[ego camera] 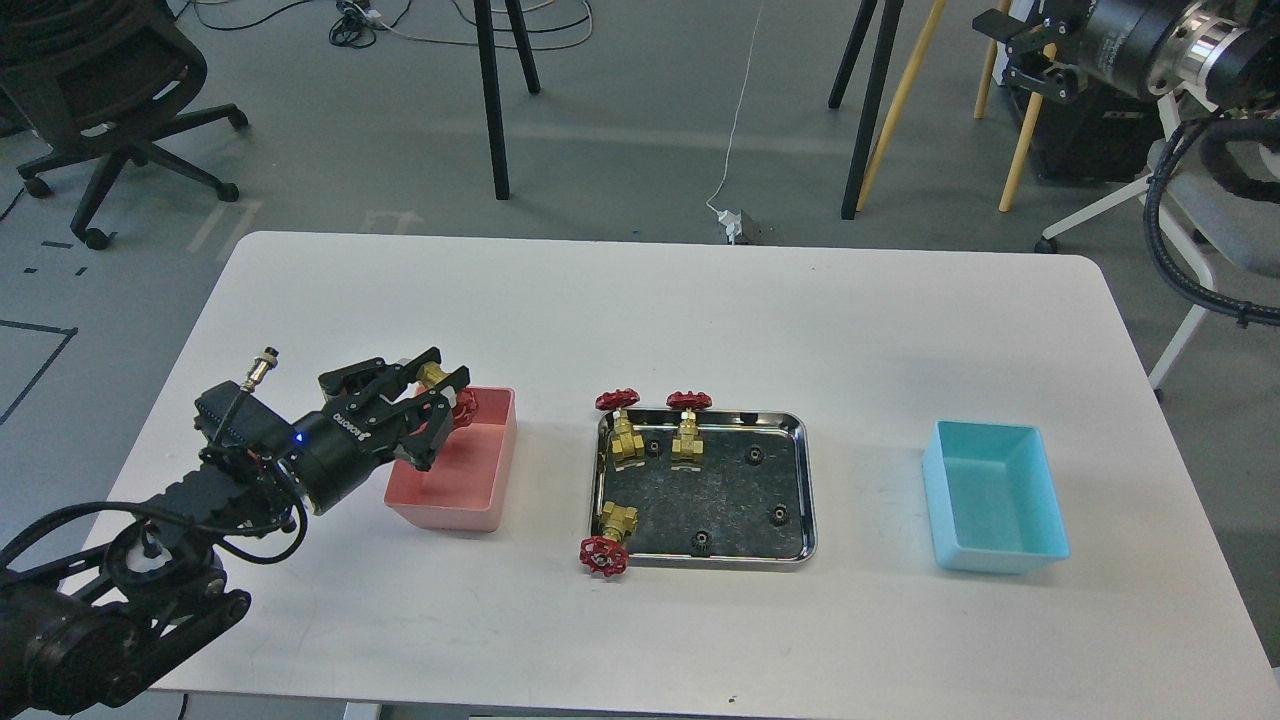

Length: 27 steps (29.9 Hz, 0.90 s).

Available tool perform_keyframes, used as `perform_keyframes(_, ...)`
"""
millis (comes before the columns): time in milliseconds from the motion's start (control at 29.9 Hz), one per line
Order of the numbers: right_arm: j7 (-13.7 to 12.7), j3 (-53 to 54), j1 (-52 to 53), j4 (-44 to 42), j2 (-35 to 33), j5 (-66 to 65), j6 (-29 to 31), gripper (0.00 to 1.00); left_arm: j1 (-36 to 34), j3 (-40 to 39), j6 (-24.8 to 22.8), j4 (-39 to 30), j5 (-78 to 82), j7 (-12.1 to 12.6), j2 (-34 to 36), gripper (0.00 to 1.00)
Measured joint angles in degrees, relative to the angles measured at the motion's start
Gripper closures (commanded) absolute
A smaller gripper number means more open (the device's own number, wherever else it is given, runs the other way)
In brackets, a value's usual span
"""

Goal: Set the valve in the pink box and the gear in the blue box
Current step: 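Lift the valve with the left hand and carry it over the pink box, then open the left hand to drop the valve into the pink box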

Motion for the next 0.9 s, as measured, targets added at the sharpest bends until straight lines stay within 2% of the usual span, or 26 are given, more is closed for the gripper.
perform_keyframes(334, 0.1, -0.1, -0.1, 0.0, 0.8, 0.0, -0.7, 0.01, 4.1, -1.2, 0.1, 1.7, 0.4, 0.6, -0.9, 0.6)
perform_keyframes(702, 0.1, -0.2, -0.1, 0.1, 3.0, 0.0, -2.9, 0.01, 5.1, -1.1, -0.1, 3.8, 0.2, 0.6, -6.6, 0.56)
perform_keyframes(735, 0.1, -0.2, 0.1, 0.1, 3.3, 0.0, -3.0, 0.01, 5.0, -1.1, -0.1, 4.1, 0.1, 0.6, -7.0, 0.54)
perform_keyframes(802, 0.1, -0.2, 0.4, 0.1, 3.7, 0.0, -3.5, 0.01, 5.0, -1.2, -0.1, 4.4, 0.0, 0.6, -7.3, 0.42)
perform_keyframes(903, 0.0, 0.2, 0.9, 0.2, 4.0, 0.1, -4.4, 0.01, 4.9, -1.8, 0.1, 4.4, -0.3, 0.6, -7.1, 0.17)
